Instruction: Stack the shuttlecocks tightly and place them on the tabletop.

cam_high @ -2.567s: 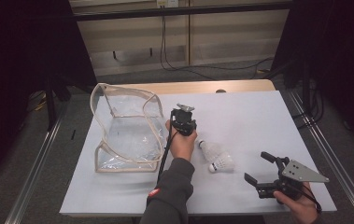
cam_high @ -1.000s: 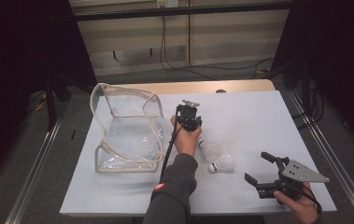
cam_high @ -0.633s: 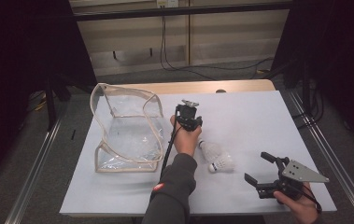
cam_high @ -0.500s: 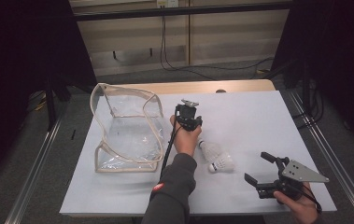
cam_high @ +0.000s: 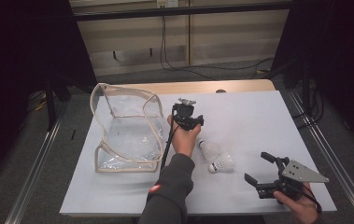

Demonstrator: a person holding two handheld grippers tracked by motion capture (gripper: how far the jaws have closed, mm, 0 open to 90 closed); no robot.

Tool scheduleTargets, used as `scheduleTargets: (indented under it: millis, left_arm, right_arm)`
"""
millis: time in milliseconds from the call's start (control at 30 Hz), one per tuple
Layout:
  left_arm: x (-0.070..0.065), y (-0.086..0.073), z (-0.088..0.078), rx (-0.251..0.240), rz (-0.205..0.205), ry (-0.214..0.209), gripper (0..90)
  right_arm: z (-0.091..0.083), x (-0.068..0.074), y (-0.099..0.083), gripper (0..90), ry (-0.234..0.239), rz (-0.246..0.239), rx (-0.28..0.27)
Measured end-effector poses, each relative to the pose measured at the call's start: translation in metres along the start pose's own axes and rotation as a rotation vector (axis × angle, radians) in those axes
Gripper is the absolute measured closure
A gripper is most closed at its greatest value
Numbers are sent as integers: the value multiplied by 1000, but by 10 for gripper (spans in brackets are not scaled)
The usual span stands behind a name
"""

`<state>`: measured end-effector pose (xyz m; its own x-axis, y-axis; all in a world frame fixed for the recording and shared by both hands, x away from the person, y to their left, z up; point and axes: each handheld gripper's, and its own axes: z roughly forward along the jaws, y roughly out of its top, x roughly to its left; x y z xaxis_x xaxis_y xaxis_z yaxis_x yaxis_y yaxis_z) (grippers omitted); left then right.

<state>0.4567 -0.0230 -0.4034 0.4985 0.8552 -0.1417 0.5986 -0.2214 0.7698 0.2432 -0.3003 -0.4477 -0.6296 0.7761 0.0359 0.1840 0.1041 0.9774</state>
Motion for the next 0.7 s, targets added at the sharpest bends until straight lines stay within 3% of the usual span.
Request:
scheduleTargets:
  millis: [333,700]
  left_arm:
    - [-12,2,-15,19,-7,-102,354]
    - [-22,-5,-28,29,-1,-153,160]
  right_arm:
    - [0,0,0,27,-2,-1,0]
    - [0,0,0,27,-3,-2,1]
